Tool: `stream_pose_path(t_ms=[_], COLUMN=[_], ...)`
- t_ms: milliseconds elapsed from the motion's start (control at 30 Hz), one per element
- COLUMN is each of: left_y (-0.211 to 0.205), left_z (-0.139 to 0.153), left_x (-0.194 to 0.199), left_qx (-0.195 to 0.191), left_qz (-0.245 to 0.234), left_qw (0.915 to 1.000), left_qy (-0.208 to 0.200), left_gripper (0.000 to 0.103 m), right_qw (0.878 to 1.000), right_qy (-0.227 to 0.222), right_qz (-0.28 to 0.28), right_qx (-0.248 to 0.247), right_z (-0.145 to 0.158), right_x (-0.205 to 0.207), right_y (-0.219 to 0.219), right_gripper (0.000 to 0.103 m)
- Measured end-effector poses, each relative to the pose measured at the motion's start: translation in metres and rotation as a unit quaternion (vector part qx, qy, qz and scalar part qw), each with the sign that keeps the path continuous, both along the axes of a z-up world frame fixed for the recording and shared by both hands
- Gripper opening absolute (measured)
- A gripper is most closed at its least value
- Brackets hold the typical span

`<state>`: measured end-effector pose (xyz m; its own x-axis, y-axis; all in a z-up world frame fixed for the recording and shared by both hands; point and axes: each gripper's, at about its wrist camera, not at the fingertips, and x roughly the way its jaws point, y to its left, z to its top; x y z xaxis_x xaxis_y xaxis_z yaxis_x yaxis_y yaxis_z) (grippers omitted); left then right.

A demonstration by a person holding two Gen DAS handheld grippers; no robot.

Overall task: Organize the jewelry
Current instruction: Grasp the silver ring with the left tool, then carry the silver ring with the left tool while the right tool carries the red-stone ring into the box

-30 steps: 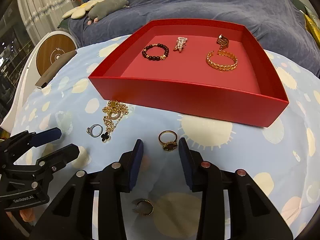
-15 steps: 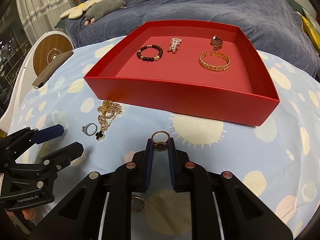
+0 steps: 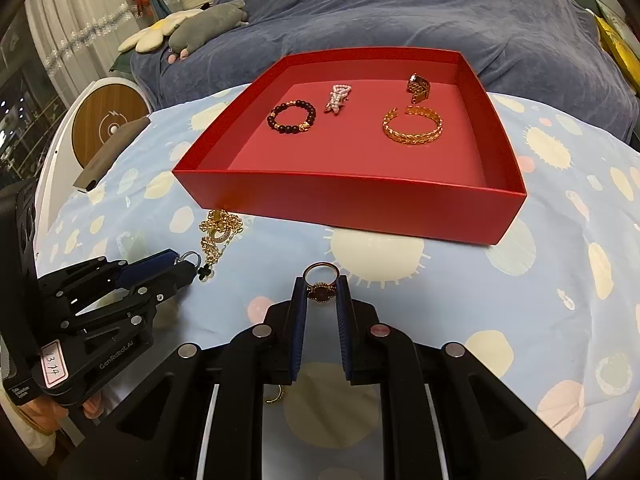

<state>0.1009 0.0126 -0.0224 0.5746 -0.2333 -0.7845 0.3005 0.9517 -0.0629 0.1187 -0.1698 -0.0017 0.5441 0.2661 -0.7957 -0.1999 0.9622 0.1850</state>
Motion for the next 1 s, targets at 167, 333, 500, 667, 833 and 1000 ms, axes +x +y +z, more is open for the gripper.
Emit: stream_pose_path(t_ms=[167, 333, 500, 667, 833, 1000], left_y=[-0.009, -0.006, -0.001, -0.004, -0.010, -0.016], left_z=[0.001, 0.005, 0.022, 0.042, 0.049, 0.051], left_x=[-0.004, -0.007, -0.013, -0.017, -0.014, -0.010], left_qx=[0.009, -0.011, -0.041, -0.059, -0.064, -0.063], left_qz=[-0.013, -0.010, -0.003, -0.004, 0.000, 0.006], left_qw=[0.9999, 0.9998, 0.9991, 0.9982, 0.9979, 0.9979], left_qy=[-0.003, 0.010, 0.009, -0.002, -0.008, -0.009], left_gripper=[0.007, 0.007, 0.007, 0.007, 0.007, 0.007], right_qw=[1.000, 1.000, 1.000, 1.000, 0.999, 0.999], right_qy=[-0.001, -0.004, -0.014, -0.023, -0.028, -0.035], right_qz=[-0.003, -0.004, -0.001, 0.001, -0.003, -0.007], right_qx=[0.000, 0.002, 0.008, 0.013, 0.015, 0.019], right_z=[0.001, 0.004, 0.013, 0.021, 0.025, 0.032], right_x=[0.000, -0.001, -0.004, -0.008, -0.009, -0.011], right_y=[-0.003, -0.005, -0.004, -0.004, -0.006, -0.009], right_gripper=[0.014, 0.014, 0.014, 0.014, 0.014, 0.014])
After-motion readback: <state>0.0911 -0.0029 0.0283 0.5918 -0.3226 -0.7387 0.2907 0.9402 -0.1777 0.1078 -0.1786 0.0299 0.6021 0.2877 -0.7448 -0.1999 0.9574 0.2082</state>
